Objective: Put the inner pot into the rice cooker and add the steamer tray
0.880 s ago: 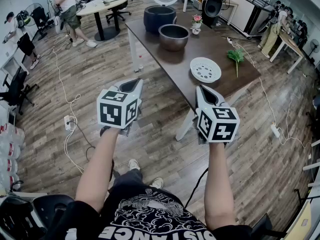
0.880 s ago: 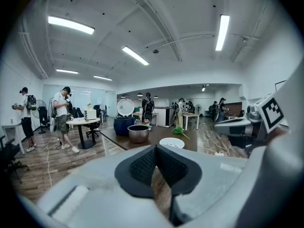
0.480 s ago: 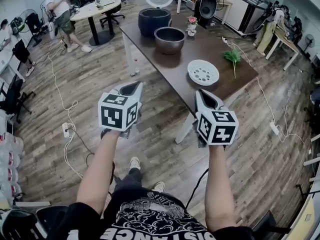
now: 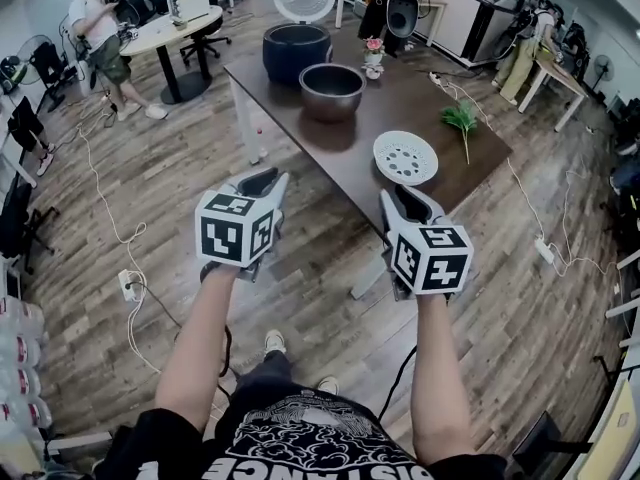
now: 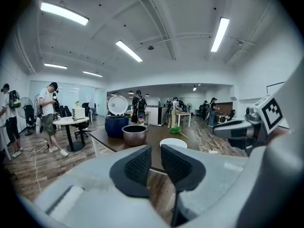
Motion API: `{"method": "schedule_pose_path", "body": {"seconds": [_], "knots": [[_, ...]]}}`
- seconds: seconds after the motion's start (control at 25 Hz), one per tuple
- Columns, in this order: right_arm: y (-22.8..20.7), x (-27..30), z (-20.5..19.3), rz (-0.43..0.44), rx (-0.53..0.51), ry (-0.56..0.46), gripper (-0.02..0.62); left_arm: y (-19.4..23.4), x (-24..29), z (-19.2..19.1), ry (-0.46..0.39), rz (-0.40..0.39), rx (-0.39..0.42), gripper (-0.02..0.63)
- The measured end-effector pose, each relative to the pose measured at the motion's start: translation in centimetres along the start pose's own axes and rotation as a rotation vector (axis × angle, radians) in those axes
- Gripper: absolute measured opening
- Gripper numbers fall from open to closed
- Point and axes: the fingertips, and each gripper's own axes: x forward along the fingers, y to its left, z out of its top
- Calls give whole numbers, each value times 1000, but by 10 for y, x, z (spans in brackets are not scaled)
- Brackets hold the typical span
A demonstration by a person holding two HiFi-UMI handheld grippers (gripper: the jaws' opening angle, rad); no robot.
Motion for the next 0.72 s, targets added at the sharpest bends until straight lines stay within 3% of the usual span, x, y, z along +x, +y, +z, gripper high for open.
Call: {"method": "schedule_pose_path", "body": {"seconds": [0.72], "knots": [[10, 101, 28, -114, 62, 24, 241, 92, 75, 28, 13, -172, -14, 207]]}}
